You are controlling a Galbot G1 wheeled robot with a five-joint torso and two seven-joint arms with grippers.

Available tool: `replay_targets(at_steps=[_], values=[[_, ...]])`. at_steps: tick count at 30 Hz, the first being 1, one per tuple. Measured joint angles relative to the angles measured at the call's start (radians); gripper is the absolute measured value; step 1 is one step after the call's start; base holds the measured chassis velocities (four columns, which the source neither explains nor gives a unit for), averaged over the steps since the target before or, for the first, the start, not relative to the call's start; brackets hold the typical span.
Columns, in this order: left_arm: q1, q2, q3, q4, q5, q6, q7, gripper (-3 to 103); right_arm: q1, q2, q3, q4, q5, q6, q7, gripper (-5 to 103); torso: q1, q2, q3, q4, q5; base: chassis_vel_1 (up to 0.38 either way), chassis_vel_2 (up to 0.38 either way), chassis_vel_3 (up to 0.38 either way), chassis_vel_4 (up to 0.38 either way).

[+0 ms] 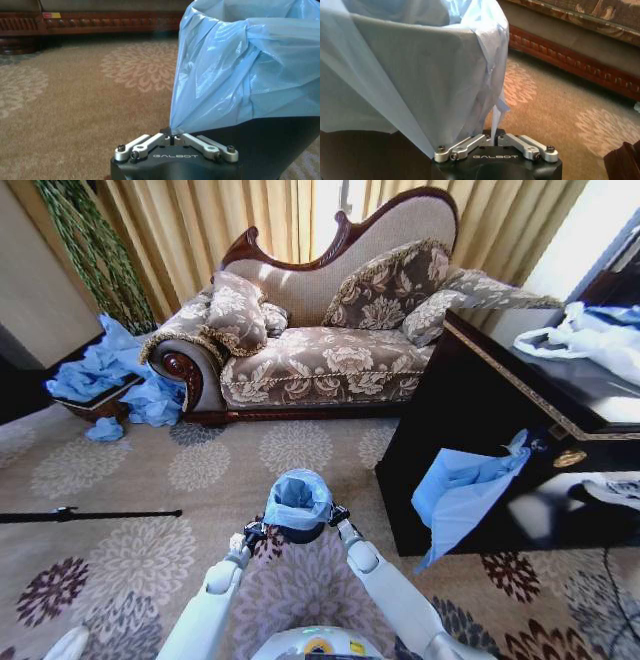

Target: Place a garbage bag over the trash bin.

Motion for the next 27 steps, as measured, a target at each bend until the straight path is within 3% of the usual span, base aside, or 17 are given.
replay_targets(at_steps=[7,9,11,12,15,17,20,22,24,26,27], values=[[0.017,0.002,-0.005,-0.015,-0.007,-0.001,-0.018,0,-0.032,-0.021,-0.002,0.057,0.001,-0.012,0.031,0,0.000,0.000,0.000,-0.0001,0.0000,0.000,0.000,0.000,0.000],[0.033,0.003,-0.005,-0.030,-0.015,-0.001,-0.033,0,-0.044,-0.028,-0.003,0.081,0.002,-0.013,0.051,9,0.000,0.000,0.000,0.0000,0.0001,0.000,0.000,0.000,0.000],[0.039,0.003,-0.006,-0.036,-0.018,-0.001,-0.036,0,-0.048,-0.030,-0.003,0.088,0.003,-0.012,0.056,9,0.000,0.000,0.000,0.0000,0.0000,0.000,0.000,0.000,0.000],[0.052,0.003,-0.009,-0.045,-0.021,-0.003,-0.040,0,-0.058,-0.036,-0.003,0.099,0.005,-0.009,0.066,15,0.000,0.000,0.000,0.0003,0.0000,0.000,0.000,0.000,0.000],[0.083,0.006,-0.014,-0.078,-0.034,-0.011,-0.042,16,-0.084,-0.055,0.004,0.128,0.006,0.005,0.078,31,0.000,0.000,0.000,0.0001,0.0000,0.000,0.000,0.000,0.000],[0.091,0.007,-0.017,-0.088,-0.038,-0.014,-0.042,22,-0.092,-0.061,0.007,0.136,0.006,0.009,0.081,31,0.000,0.000,0.000,0.0000,0.0000,0.000,0.000,0.000,0.000],[0.112,0.008,-0.026,-0.121,-0.043,-0.018,-0.042,32,-0.117,-0.085,0.013,0.186,0.010,0.012,0.091,47,0.000,0.000,0.000,0.0001,0.0001,0.000,0.000,0.000,0.000],[0.116,0.007,-0.027,-0.127,-0.044,-0.018,-0.042,38,-0.122,-0.088,0.013,0.194,0.012,0.012,0.092,47,0.000,0.000,0.000,0.0001,0.0001,0.000,0.000,0.000,0.000],[0.133,-0.003,-0.028,-0.149,-0.045,-0.018,-0.042,48,-0.148,-0.104,0.016,0.228,0.014,0.012,0.097,63,0.000,0.000,0.000,0.0000,0.0000,0.000,0.000,0.000,0.000],[0.138,-0.007,-0.028,-0.155,-0.045,-0.018,-0.042,54,-0.153,-0.106,0.019,0.232,0.013,0.012,0.097,63,0.000,0.000,0.000,0.0000,0.0001,0.000,0.000,0.000,0.000],[0.149,-0.016,-0.026,-0.170,-0.046,-0.018,-0.041,59,-0.162,-0.107,0.022,0.237,0.010,0.013,0.097,69,0.000,0.000,0.000,0.0000,0.0001,0.000,0.000,0.000,0.000]])
